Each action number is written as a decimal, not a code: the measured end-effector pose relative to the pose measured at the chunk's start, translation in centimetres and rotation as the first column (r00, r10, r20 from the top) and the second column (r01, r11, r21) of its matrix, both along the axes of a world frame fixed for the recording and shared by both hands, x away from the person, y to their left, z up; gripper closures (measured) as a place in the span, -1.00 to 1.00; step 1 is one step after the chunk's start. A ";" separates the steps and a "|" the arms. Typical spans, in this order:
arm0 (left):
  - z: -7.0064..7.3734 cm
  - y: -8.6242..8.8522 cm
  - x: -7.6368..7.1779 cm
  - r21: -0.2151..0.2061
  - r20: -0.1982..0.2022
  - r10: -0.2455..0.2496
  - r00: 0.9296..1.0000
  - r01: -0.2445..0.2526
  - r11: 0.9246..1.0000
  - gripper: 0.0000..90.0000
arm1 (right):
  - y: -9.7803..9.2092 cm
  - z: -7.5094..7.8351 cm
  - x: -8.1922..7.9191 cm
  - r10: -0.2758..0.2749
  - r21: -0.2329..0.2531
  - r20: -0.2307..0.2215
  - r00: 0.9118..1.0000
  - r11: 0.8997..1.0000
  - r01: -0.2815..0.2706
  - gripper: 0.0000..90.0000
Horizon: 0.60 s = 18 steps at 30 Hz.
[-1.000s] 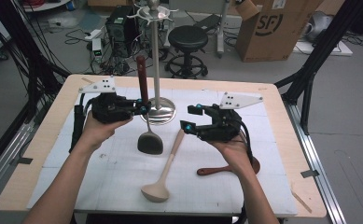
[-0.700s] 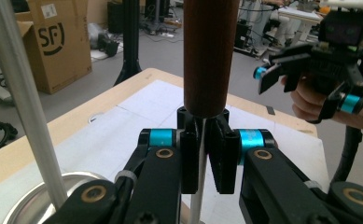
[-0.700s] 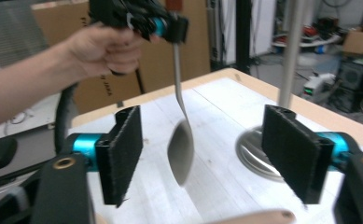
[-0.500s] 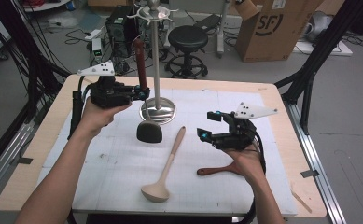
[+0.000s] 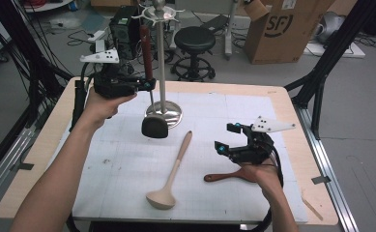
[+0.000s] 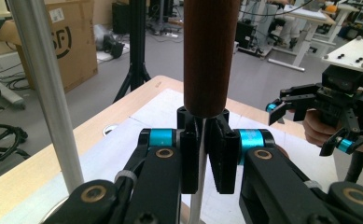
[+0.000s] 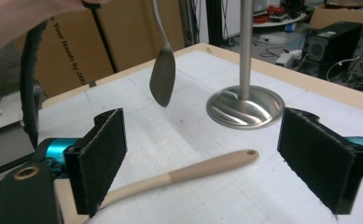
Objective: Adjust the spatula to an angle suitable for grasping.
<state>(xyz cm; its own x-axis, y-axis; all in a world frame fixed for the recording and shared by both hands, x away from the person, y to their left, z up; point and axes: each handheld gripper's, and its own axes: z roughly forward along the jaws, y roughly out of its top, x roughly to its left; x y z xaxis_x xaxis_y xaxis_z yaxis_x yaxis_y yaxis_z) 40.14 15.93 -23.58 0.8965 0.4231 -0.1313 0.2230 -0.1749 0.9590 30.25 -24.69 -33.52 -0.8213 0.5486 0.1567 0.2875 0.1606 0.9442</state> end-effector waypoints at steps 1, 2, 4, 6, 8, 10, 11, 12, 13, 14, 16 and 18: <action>0.1 0.0 0.2 0.003 0.002 -0.001 1.000 0.001 1.000 0.85 | -0.2 -0.1 -0.1 -0.004 0.001 -0.003 1.000 1.000 0.004 -0.68; 0.1 0.0 0.3 0.004 0.002 0.002 1.000 -0.002 1.000 0.85 | -0.4 -0.3 -0.1 -0.013 -0.002 -0.001 1.000 1.000 0.013 -0.69; 0.3 0.0 0.6 0.008 0.000 -0.001 1.000 0.001 1.000 0.85 | -0.8 -0.5 -0.2 -0.023 -0.004 -0.004 1.000 1.000 0.023 -0.72; 0.5 -0.1 0.9 0.011 -0.001 -0.004 1.000 0.004 1.000 0.85 | -1.1 -0.8 -0.3 -0.031 -0.010 -0.009 0.999 0.999 0.031 -0.75; 0.6 -0.2 1.2 0.016 -0.001 -0.005 1.000 0.005 1.000 0.85 | -1.4 -1.0 -0.4 -0.039 -0.007 -0.008 0.999 0.999 0.039 -0.76; 0.8 -0.3 1.4 0.014 -0.003 -0.007 1.000 0.007 1.000 0.85 | -1.7 -1.1 -0.5 -0.043 -0.003 -0.010 0.999 0.999 0.043 -0.77; 0.8 -0.3 1.5 0.015 -0.003 -0.010 1.000 0.010 1.000 0.85 | -1.9 -1.2 -0.5 -0.046 -0.003 -0.008 0.999 0.999 0.046 -0.78; 0.8 -0.3 1.7 0.015 -0.004 -0.011 1.000 0.011 1.000 0.85 | -2.1 -1.3 -0.6 -0.053 -0.003 -0.009 0.999 0.999 0.053 -0.78; 0.9 -0.4 1.8 0.015 -0.004 -0.012 1.000 0.012 1.000 0.85 | -2.2 -1.4 -0.6 -0.055 -0.001 -0.007 0.998 0.998 0.055 -0.78; 0.9 -0.4 1.9 0.017 -0.006 -0.012 1.000 0.012 1.000 0.85 | -2.4 -1.5 -0.7 -0.060 -0.003 -0.008 0.998 0.998 0.060 -0.78; 0.8 -0.5 2.1 0.022 -0.007 -0.014 1.000 0.015 1.000 0.85 | -2.6 -1.7 -0.7 -0.070 -0.001 -0.010 0.998 0.998 0.070 -0.80; 0.7 -0.4 2.3 0.023 -0.011 -0.015 1.000 0.015 1.000 0.85 | -2.8 -1.8 -0.8 -0.077 -0.002 -0.005 0.997 0.997 0.077 -0.82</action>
